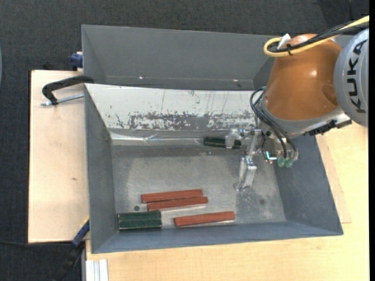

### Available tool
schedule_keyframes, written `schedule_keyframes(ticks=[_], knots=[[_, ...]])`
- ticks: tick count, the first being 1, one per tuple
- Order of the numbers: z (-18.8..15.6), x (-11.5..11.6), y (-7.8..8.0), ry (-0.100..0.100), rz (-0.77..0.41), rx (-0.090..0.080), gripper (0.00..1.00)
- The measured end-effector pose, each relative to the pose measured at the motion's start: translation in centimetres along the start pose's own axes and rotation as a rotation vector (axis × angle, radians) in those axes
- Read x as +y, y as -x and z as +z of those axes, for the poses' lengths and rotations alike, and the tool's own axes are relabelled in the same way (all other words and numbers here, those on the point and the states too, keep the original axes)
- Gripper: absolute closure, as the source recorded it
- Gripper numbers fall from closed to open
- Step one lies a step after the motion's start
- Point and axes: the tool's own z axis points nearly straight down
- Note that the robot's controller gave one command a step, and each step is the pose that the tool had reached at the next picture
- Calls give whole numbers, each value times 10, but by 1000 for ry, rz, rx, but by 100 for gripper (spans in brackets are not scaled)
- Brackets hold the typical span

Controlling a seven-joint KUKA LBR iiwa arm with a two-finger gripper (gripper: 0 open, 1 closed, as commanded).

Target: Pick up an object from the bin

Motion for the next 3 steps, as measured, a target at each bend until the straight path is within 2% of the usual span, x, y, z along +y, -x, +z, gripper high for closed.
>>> schedule_keyframes(ticks=[1,2,3], knots=[[-3,0,1,0,0,-7,0],[70,47,-2,0,-54,-11,0],[90,63,-13,0,-150,-2,0]])
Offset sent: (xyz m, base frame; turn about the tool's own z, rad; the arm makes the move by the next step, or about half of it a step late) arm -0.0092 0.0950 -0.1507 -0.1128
